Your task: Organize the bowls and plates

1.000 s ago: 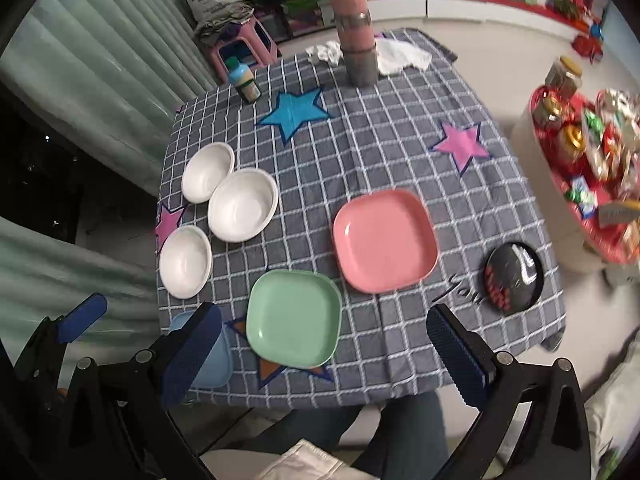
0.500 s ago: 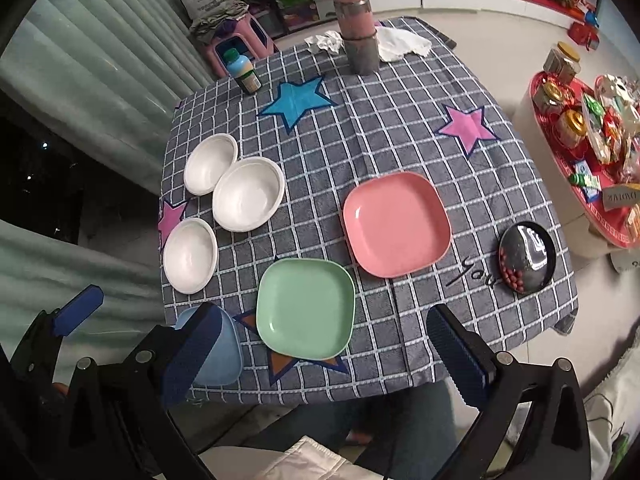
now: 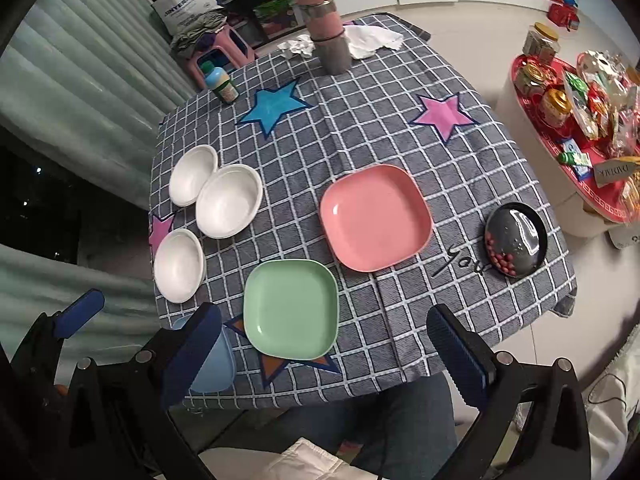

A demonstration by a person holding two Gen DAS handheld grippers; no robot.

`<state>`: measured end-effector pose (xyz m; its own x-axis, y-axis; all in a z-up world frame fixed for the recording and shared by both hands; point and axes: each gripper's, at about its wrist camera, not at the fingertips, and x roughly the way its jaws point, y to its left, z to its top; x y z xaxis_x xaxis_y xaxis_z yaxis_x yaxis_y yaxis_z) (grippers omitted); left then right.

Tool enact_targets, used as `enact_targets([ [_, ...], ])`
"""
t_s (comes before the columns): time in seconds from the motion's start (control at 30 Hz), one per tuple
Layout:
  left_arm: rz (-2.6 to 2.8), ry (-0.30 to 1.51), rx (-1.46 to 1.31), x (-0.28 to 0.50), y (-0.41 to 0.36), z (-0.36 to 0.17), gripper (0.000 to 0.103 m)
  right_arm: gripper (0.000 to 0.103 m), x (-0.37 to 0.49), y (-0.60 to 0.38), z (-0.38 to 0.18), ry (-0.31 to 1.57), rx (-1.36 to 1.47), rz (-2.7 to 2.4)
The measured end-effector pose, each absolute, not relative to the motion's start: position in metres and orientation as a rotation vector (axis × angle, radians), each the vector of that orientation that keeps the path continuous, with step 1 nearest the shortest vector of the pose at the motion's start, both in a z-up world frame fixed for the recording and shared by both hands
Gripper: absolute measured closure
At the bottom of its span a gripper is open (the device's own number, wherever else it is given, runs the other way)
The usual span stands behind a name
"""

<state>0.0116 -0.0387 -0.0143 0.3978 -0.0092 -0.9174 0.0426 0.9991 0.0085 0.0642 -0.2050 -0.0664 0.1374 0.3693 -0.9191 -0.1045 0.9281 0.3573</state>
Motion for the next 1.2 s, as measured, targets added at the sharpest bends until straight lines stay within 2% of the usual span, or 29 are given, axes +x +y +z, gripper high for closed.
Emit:
enact_targets([
  [0.47, 0.031, 1.178, -0.042, 0.009, -0.029, -0.019, 0.000, 0.000, 0.076, -0.198, -0.065, 1.402, 0.143, 0.383],
  [0.77, 0.031, 1.193, -0.015, 0.010, -0.014, -0.025, 0.000, 0.000, 0.070, -0.192, -0.082, 1.448, 0.202, 0.346],
  [0.9, 0.035, 1.179, -0.009, 0.011, -0.010, -0.027, 0.000, 0.000, 0.074, -0.186, -0.071, 1.384, 0.187, 0.361],
  [1.2, -0.018, 1.189, 0.017, 0.020, -0.027, -0.024, 0.000, 0.000, 0.069, -0.201, -0.088, 1.415, 0.256, 0.331],
])
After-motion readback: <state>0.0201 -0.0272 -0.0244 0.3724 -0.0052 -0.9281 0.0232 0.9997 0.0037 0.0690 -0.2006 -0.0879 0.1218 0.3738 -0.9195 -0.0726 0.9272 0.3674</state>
